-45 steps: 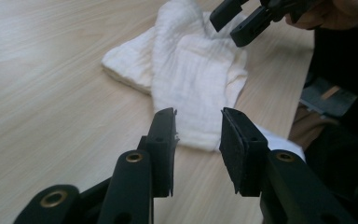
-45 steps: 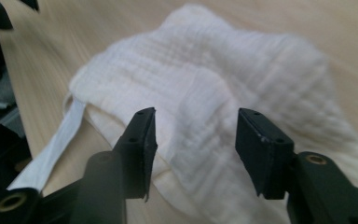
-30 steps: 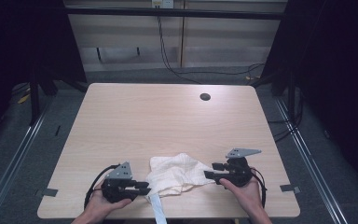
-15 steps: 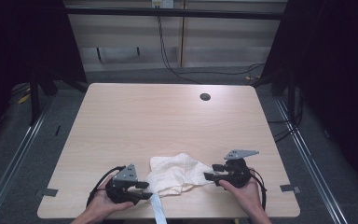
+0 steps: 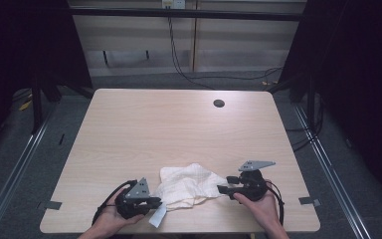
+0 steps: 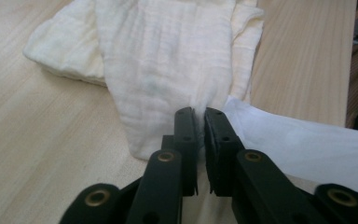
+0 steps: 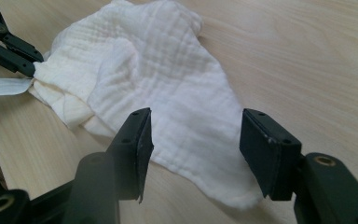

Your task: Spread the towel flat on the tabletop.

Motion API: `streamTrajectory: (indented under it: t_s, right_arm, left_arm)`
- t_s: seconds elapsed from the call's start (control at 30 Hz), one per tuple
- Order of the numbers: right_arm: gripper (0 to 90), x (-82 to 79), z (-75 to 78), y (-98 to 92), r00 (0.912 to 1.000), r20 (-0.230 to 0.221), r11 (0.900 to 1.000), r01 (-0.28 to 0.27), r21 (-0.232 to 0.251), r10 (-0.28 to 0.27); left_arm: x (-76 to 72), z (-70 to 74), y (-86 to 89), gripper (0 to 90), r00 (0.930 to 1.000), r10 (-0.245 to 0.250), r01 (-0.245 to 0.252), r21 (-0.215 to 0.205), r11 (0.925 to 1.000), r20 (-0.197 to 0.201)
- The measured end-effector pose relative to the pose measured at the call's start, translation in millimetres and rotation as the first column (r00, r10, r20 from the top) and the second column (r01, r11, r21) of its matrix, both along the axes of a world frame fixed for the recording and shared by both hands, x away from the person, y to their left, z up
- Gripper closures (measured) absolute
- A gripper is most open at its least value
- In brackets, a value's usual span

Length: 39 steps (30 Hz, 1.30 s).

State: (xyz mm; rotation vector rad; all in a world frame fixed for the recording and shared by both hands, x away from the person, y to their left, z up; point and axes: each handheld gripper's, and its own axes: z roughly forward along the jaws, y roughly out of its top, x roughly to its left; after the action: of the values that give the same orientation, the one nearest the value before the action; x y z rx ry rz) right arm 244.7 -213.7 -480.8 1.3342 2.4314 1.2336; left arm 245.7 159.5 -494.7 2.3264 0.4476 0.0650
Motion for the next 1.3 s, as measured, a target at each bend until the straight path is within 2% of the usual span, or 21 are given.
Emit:
streamTrajectory:
  t_s: [0.03, 0.1, 0.13, 0.17, 0.2, 0.3, 0.4, 0.47, 0.5, 0.57, 0.7, 0.9, 0.93, 1.0, 1.07, 1.1, 1.13, 1.17, 1.2, 1.27, 1.3]
  right_arm:
    - [44.2, -0.3, 0.9, -0.8, 1.0, -0.001, 1.0, 0.006, 0.002, -0.006]
    - [44.2, 0.1, 1.2, -1.9, 1.0, 0.005, 1.0, 0.004, 0.002, -0.004]
    - [44.3, -0.1, 2.1, -4.1, 0.9999, 0.009, 1.0, 0.012, 0.007, -0.012]
    - [44.3, -0.1, 2.1, -4.1, 0.9999, 0.009, 1.0, 0.012, 0.007, -0.012]
    - [47.1, 0.6, 2.1, -6.9, 0.9999, 0.002, 1.0, 0.014, 0.023, -0.014]
    - [49.5, 0.3, 2.3, -10.1, 1.0, 0.007, 0.999, 0.001, 0.033, -0.001]
    - [53.5, -1.1, 4.8, -12.0, 0.9996, 0.025, 0.998, -0.017, 0.054, 0.016]
    - [54.5, -1.5, 5.5, -12.3, 0.9991, 0.03, 0.998, -0.03, 0.056, 0.028]
    - [56.5, -1.9, 5.6, -11.7, 0.9989, 0.031, 0.998, -0.036, 0.051, 0.034]
    - [63.1, -2.2, 3.8, -9.4, 0.999, 0.024, 0.999, -0.037, 0.004, 0.037]
    - [66.9, -4.4, 2.6, -7.2, 0.9956, 0.034, 0.996, -0.087, -0.009, 0.087]
    - [70.1, -14.0, -1.6, 0.4, 0.9797, 0.05, 0.98, -0.192, -0.042, 0.194]
    - [65.1, -15.1, -4.5, 2.4, 0.979, 0.045, 0.978, -0.196, -0.07, 0.199]
    - [64.6, -15.0, -9.2, 4.4, 0.9773, 0.027, 0.975, -0.207, -0.079, 0.21]
    - [62.4, -15.8, -11.7, 8.1, 0.9723, 0.024, 0.969, -0.229, -0.095, 0.232]
    - [62.0, -16.2, -12.1, 9.9, 0.9681, 0.022, 0.965, -0.246, -0.094, 0.249]
    - [62.0, -16.2, -12.1, 9.9, 0.9681, 0.022, 0.965, -0.246, -0.094, 0.249]
    - [61.8, -18.0, -12.6, 13.7, 0.9622, 0.03, 0.959, -0.267, -0.1, 0.271]
    - [61.8, -18.0, -12.6, 13.7, 0.9622, 0.03, 0.959, -0.267, -0.1, 0.271]
    - [60.3, -19.9, -15.9, 20.5, 0.9483, 0.038, 0.944, -0.309, -0.113, 0.315]
    - [60.3, -19.9, -15.9, 20.5, 0.9483, 0.038, 0.944, -0.309, -0.113, 0.315]
  left_arm:
    - [1.3, 0.9, 1.0, 85.9, 0.9999, -0.008, 0.008, 0.006, 0.9999, -0.015]
    - [2.6, 2.3, 3.6, 86.2, 0.9994, 0.002, -0.002, -0.02, 0.9998, -0.035]
    - [4.0, 5.9, 7.2, 86.5, 0.9974, -0.005, 0.001, -0.064, 0.9979, -0.072]
    - [4.0, 5.9, 7.2, 86.6, 0.9974, -0.005, 0.001, -0.064, 0.9979, -0.072]
    - [4.5, 9.1, 11.0, 86.6, 0.996, 0.002, -0.011, -0.093, 0.9956, -0.089]
    - [7.8, 15.0, 19.6, 86.5, 0.9946, 0.019, -0.035, -0.152, 0.9877, -0.102]
    - [11.9, 19.4, 30.2, 86.4, 0.9928, 0.056, -0.076, -0.192, 0.9785, -0.106]
    - [13.2, 20.7, 34.0, 86.5, 0.9931, 0.067, -0.084, -0.19, 0.9782, -0.097]
    - [14.1, 22.2, 37.2, 86.5, 0.9929, 0.074, -0.092, -0.197, 0.9761, -0.093]
    - [14.7, 25.2, 42.8, 86.5, 0.9924, 0.094, -0.108, -0.21, 0.9717, -0.08]
    - [16.9, 27.9, 50.4, 86.5, 0.9903, 0.114, -0.129, -0.229, 0.9649, -0.079]
    - [21.1, 28.0, 56.1, 86.4, 0.9867, 0.134, -0.153, -0.247, 0.9568, -0.093]
    - [21.5, 28.3, 56.9, 86.3, 0.9861, 0.141, -0.159, -0.246, 0.9563, -0.088]
    - [24.6, 29.4, 62.4, 86.2, 0.9844, 0.147, -0.167, -0.254, 0.9525, -0.097]
    - [25.5, 30.5, 66.8, 86.3, 0.9843, 0.158, -0.173, -0.243, 0.9546, -0.078]
    - [26.3, 31.5, 70.0, 86.2, 0.9836, 0.157, -0.175, -0.256, 0.9508, -0.088]
    - [26.3, 31.5, 70.0, 86.2, 0.9836, 0.157, -0.175, -0.256, 0.9508, -0.088]
    - [26.7, 32.7, 74.9, 86.2, 0.9823, 0.162, -0.182, -0.269, 0.9458, -0.094]
    - [26.7, 32.7, 74.9, 86.2, 0.9823, 0.162, -0.182, -0.269, 0.9458, -0.094]
    - [27.7, 31.1, 78.0, 86.2, 0.9797, 0.163, -0.19, -0.287, 0.939, -0.118]
    - [27.7, 30.4, 78.5, 86.2, 0.979, 0.164, -0.192, -0.284, 0.9393, -0.121]
